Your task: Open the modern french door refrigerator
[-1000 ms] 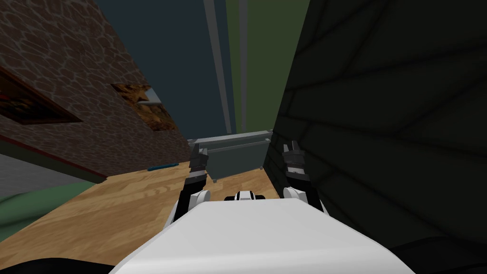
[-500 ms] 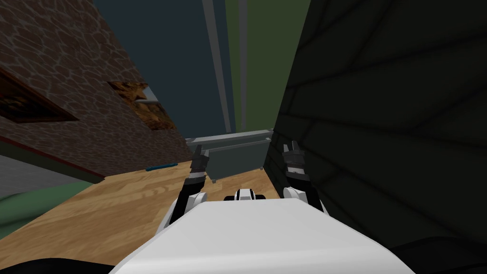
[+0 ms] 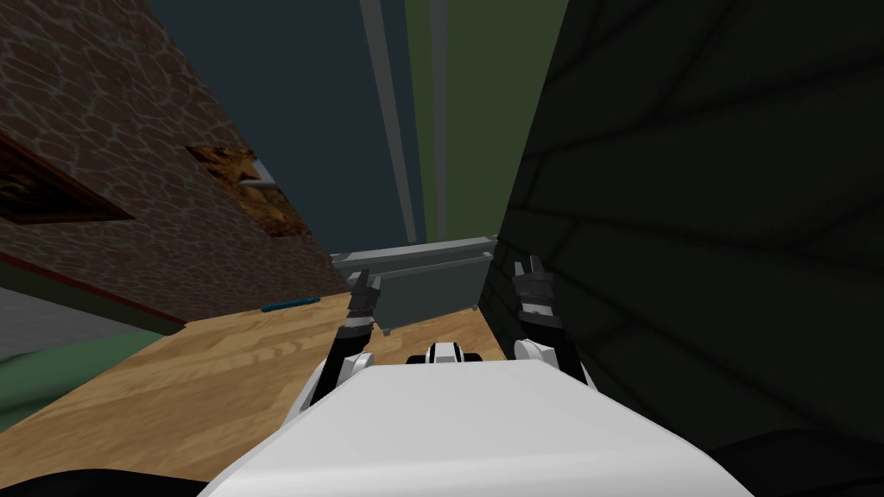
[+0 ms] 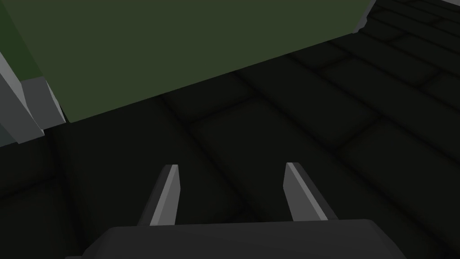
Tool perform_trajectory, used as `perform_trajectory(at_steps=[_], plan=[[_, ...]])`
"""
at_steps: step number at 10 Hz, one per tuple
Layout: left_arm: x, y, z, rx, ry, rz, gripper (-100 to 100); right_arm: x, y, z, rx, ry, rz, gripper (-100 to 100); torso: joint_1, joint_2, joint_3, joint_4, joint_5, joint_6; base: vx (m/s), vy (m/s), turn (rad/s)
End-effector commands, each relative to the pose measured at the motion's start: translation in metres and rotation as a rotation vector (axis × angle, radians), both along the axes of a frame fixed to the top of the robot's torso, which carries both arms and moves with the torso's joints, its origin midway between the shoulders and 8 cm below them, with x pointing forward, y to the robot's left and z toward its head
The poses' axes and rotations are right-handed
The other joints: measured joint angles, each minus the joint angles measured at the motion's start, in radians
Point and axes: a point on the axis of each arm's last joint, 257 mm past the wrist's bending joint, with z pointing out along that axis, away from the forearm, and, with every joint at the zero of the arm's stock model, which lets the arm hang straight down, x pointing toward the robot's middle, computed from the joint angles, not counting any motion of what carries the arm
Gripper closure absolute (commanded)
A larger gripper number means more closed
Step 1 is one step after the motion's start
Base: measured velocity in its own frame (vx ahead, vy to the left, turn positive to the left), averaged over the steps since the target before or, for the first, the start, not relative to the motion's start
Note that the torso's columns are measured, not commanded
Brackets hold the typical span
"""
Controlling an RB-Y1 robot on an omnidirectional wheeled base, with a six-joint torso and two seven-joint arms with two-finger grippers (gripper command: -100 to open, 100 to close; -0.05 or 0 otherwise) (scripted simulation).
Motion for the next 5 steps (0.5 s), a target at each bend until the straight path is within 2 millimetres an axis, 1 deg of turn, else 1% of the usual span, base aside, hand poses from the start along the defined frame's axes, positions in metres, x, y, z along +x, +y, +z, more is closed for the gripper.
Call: perform_trajectory(at_steps=[1,5], plan=[[0.001,0.005,-0.015,-0.005,0.003,-0.004,-100,0.000,0.000,0.000,0.000,0.000,0.000,0,0.000,0.000,0.000,0.000,0.000,0.000,0.086,-0.027,0.010],[-0.001,0.015,-0.043,-0.028,0.011,-0.001,-100,0.000,0.000,0.000,0.000,0.000,0.000,0,0.000,0.001,0.001,0.000,0.000,0.000,0.078,-0.024,0.010]])
